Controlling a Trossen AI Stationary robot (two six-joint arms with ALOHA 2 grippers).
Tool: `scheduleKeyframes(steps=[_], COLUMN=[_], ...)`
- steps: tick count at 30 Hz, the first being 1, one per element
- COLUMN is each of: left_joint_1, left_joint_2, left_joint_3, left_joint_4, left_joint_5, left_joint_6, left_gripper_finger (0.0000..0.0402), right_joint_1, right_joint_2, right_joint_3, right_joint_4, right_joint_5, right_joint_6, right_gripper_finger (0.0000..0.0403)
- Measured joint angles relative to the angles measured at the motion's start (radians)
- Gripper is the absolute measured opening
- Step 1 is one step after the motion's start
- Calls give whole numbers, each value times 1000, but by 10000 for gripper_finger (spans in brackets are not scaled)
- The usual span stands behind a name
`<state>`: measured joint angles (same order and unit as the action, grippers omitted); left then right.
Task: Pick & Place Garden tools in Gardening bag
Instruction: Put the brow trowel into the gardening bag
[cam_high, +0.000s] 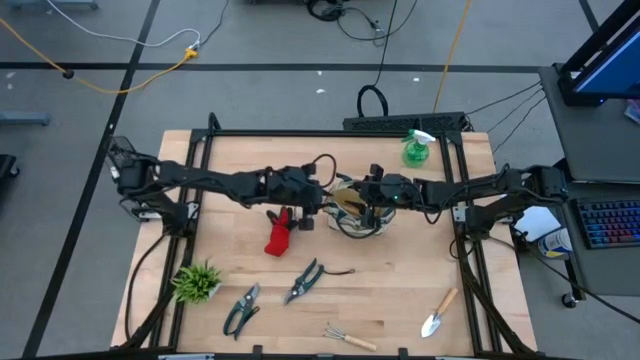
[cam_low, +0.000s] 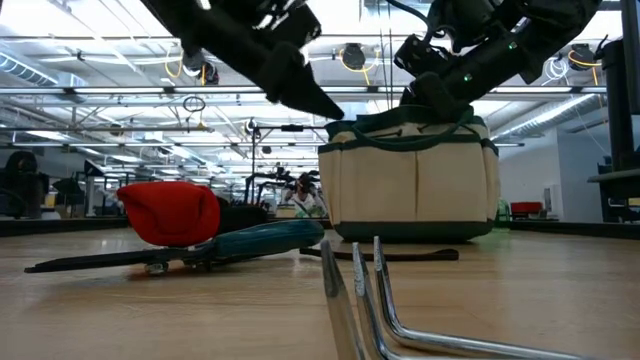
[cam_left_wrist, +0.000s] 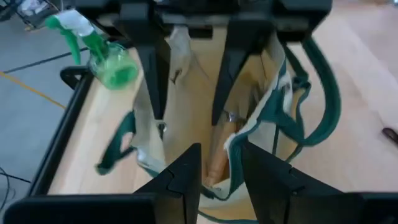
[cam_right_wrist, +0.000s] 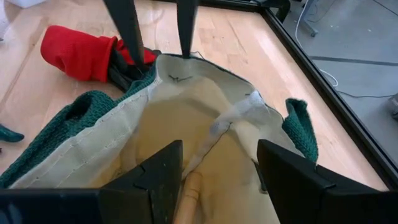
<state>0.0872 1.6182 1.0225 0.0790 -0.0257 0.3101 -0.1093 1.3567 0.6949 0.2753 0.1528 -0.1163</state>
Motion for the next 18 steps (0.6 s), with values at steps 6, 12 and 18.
scheduleKeyframes(steps=[6,12,18], left_joint_1=[0,0,0], left_joint_2=[28,28,28], left_joint_3=[0,0,0], left_joint_4=[-11,0,-29], left_joint_5=[4,89,94], left_joint_6=[3,2,-5], left_gripper_finger=[117,117,114], right_joint_1=[0,0,0], right_joint_2=[0,0,0], right_joint_3=[0,0,0], right_joint_4=[0,0,5], right_joint_5=[1,2,2], right_joint_6=[-1,-2,-3], right_gripper_finger=[201,201,201])
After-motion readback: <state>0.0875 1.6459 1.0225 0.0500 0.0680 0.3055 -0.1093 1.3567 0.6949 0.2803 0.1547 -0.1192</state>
